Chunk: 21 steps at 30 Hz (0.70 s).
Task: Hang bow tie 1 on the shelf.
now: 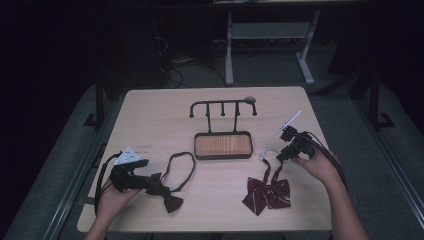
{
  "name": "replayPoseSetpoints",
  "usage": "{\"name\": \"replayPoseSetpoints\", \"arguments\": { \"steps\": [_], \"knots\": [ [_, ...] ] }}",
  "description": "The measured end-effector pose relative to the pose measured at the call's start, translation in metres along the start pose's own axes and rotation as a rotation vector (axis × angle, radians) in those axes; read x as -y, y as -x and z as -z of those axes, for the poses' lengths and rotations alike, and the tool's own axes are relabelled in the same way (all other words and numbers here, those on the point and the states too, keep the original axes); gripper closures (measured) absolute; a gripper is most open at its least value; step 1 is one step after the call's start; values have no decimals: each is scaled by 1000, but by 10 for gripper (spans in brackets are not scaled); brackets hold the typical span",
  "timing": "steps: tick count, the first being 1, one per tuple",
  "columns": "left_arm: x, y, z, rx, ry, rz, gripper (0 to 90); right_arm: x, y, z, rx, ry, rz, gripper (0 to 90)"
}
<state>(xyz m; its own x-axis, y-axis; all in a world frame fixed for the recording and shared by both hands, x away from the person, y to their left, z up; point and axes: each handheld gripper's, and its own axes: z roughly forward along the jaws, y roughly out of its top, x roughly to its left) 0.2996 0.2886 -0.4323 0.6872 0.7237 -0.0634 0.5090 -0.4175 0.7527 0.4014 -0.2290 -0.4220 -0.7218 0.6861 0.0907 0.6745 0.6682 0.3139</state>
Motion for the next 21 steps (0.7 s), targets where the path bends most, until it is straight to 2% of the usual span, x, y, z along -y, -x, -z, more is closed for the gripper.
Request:
{"name": "replayPoseSetpoints", "arguments": {
  "steps": [10,21],
  "knots": [
    [0,1,0,-1,4,-1,247,-2,5,-8,15,-36,-36,629],
    [0,1,-1,-1,4,-3,247,-7,2,-16,41,-78,-40,666]
  ]
}}
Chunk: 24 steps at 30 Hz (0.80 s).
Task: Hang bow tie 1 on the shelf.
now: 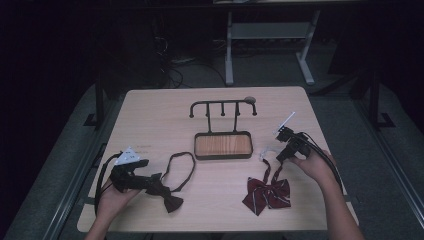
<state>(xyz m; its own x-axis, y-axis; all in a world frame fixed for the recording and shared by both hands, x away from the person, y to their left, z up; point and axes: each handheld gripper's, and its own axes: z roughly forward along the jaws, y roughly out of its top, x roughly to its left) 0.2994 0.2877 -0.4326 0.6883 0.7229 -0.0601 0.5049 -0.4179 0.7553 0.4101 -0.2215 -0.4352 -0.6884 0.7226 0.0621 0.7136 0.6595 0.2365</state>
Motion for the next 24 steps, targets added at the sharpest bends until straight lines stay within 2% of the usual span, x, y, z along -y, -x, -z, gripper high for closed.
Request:
{"name": "replayPoseSetpoints", "arguments": {
  "steps": [6,11,17,24],
  "knots": [
    [0,0,0,0,0,0,247,-1,-1,0,9,-2,-9,678],
    [0,0,-1,1,-1,-1,248,-2,-3,0,12,-7,-8,641],
    [0,0,-1,2,-1,0,247,-3,-2,-1,29,-14,-37,605],
    [0,0,-1,2,-8,-8,247,-6,-4,-4,36,-30,-24,661]
  ]
}}
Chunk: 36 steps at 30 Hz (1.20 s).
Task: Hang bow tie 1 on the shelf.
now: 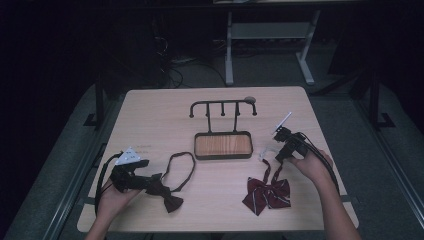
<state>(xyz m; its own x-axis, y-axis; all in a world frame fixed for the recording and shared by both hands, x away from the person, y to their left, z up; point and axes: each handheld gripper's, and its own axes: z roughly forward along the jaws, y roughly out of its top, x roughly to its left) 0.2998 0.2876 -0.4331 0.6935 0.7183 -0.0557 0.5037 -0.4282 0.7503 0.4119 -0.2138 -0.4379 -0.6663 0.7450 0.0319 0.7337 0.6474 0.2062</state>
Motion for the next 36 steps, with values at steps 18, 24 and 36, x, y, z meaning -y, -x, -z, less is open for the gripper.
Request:
{"name": "replayPoseSetpoints", "arguments": {
  "steps": [18,24,36],
  "knots": [
    [0,0,0,0,-1,0,247,-1,-6,2,-4,-10,39,832],
    [0,0,0,-1,-1,0,248,2,-9,15,-37,6,58,833],
    [0,1,0,-1,-1,-1,247,2,-16,46,-108,58,105,831]
  ]
}}
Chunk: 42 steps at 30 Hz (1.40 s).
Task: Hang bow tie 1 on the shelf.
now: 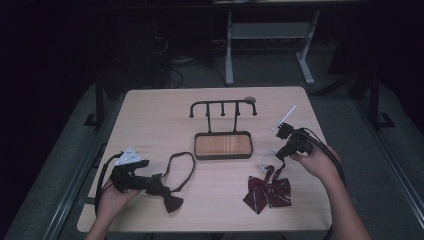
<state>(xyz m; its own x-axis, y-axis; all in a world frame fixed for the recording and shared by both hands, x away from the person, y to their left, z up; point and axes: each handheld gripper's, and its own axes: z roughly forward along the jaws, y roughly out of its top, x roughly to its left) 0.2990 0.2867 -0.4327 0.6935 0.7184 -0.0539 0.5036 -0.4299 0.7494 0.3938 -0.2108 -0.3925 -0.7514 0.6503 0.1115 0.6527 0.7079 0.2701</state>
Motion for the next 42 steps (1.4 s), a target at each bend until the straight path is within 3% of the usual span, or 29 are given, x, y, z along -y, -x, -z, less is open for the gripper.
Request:
{"name": "replayPoseSetpoints", "arguments": {
  "steps": [17,42],
  "knots": [
    [0,0,0,1,-3,-1,247,-4,-9,26,-74,63,66,831],
    [0,0,0,3,3,-2,247,-29,-28,66,-36,80,142,831]
  ]
}}
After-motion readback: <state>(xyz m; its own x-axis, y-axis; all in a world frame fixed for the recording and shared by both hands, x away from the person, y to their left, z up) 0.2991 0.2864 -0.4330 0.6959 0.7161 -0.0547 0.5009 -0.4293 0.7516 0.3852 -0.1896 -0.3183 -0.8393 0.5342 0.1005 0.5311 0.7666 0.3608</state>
